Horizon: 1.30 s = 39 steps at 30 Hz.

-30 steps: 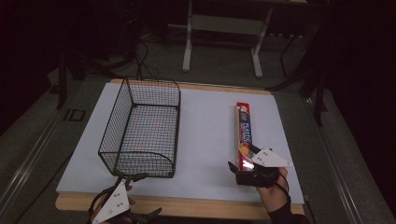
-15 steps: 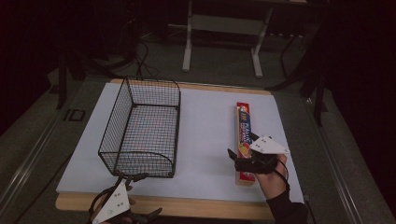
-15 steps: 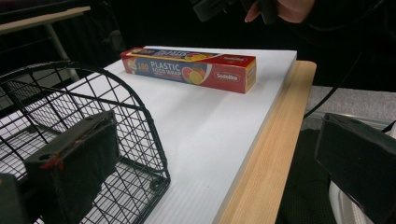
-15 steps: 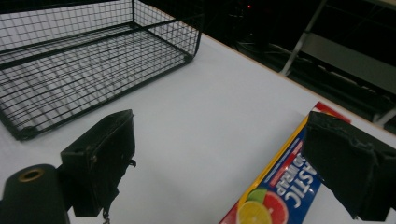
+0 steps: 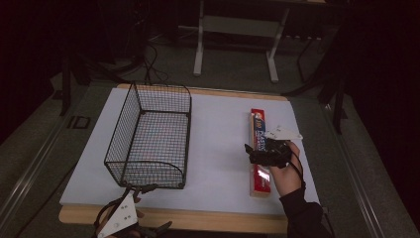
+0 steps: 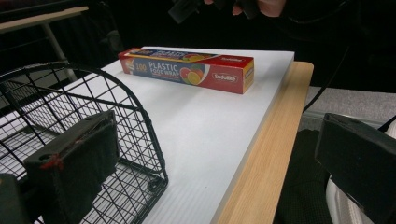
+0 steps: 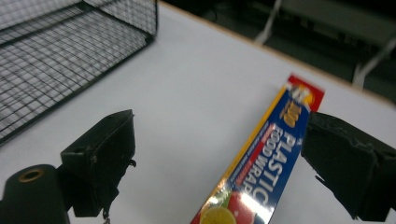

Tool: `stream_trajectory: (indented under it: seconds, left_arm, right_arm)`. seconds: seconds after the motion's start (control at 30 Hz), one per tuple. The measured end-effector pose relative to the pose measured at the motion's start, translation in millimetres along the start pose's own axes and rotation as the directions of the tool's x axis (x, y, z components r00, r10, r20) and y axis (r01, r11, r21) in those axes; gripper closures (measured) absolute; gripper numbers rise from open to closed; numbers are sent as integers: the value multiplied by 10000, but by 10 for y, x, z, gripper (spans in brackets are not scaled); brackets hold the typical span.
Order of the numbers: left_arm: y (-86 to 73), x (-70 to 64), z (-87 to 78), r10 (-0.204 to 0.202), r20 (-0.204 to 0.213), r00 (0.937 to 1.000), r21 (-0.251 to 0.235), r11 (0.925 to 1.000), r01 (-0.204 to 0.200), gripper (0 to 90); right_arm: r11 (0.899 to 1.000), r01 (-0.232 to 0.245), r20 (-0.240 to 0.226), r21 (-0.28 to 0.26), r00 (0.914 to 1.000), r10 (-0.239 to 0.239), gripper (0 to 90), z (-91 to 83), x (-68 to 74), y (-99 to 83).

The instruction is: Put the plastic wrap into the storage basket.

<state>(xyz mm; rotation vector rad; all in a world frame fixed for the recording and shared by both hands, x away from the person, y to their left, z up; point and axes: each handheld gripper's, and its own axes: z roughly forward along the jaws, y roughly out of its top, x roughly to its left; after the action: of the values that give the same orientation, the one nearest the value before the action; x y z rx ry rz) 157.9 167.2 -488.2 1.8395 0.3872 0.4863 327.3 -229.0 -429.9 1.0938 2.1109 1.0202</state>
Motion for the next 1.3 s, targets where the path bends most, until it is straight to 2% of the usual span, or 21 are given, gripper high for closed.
stream_trajectory:
  seconds: [0.07, 0.1, 0.13, 0.23, 0.37, 0.5, 0.63, 0.77, 0.8, 0.93, 1.13, 1.2, 1.3]
  left_arm:
    - [0, 0, -1, -4, -3, 10000, 3, 10000, 4, 2]
    - [0, 0, -2, -11, -4, 10000, -8, 10000, 11, 2]
    - [0, 0, -2, -11, -4, 10000, -8, 10000, 11, 2]
    - [-1, -5, 5, 50, 22, 10000, 72, 10000, -50, 2]
    - [2, -6, 3, -10, 94, 10000, 23, 10000, 9, 2]
    - [2, -1, -2, -65, 81, 9999, 4, 10000, 65, 2]
    - [5, -6, -2, -89, 183, 9998, 4, 10000, 88, 2]
    - [5, -3, -4, -166, 217, 9996, -41, 9999, 167, 2]
    - [5, -1, -5, -170, 196, 9997, -29, 9999, 170, 2]
    - [5, -2, -3, -161, 214, 9996, -14, 9999, 161, 2]
    - [5, -3, -1, -142, 207, 9997, 18, 9999, 142, 2]
    - [5, -3, 0, -148, 198, 9997, 20, 9999, 148, 2]
    - [4, -3, 1, -160, 201, 9997, 29, 9999, 159, 2]
  right_arm:
    - [9981, -392, 109, 473, 9992, 387, 98, 64, -35, 4]
    - [9968, -587, 95, 542, 9983, 583, 98, 88, -49, 3]
    - [9968, -587, 95, 542, 9983, 583, 98, 88, -49, 3]
    - [9890, -1082, 275, 1008, 9940, 1060, 97, 174, -113, 37]
    - [9815, -1365, 556, 1342, 9899, 1301, 97, 261, -155, 82]
    - [9693, -1887, 1013, 1578, 9795, 1742, 97, 360, -197, 112]
    - [9583, -1994, 961, 2049, 9784, 1830, 97, 447, -225, 130]
    - [9541, -2012, 1021, 2219, 9779, 1825, 97, 492, -255, 149]
    - [9442, -2212, 974, 2441, 9743, 2031, 98, 537, -288, 155]
    - [9283, -2320, 958, 2907, 9723, 2130, 119, 595, -308, 155]
    - [8904, -2953, 1089, 3465, 9554, 2745, 130, 686, -398, 143]
    - [8800, -3029, 1238, 3658, 9530, 2766, 131, 729, -416, 133]
    - [8709, -3157, 1434, 3767, 9487, 2819, 131, 779, -445, 128]
